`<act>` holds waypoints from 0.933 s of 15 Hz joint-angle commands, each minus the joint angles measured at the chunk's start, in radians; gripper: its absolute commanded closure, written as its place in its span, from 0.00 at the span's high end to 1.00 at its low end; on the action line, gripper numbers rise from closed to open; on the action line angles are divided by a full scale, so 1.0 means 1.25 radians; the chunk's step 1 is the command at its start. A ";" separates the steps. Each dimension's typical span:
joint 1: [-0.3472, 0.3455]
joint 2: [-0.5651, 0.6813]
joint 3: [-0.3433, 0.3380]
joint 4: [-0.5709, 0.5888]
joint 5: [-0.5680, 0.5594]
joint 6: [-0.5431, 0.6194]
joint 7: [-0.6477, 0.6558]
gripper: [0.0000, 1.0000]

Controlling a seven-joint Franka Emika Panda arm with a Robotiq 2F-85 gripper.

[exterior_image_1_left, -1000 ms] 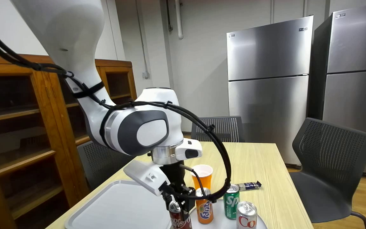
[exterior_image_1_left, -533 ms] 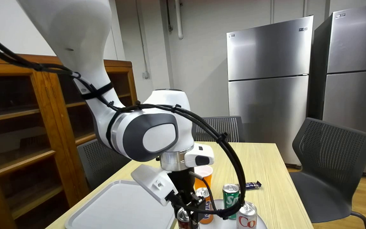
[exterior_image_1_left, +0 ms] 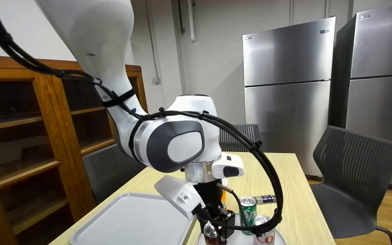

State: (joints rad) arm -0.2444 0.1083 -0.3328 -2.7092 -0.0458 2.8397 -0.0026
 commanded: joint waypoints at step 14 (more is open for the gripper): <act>-0.010 0.107 0.014 0.115 0.029 -0.011 0.005 0.38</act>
State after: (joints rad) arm -0.2445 0.2278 -0.3343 -2.5967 -0.0274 2.8398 -0.0026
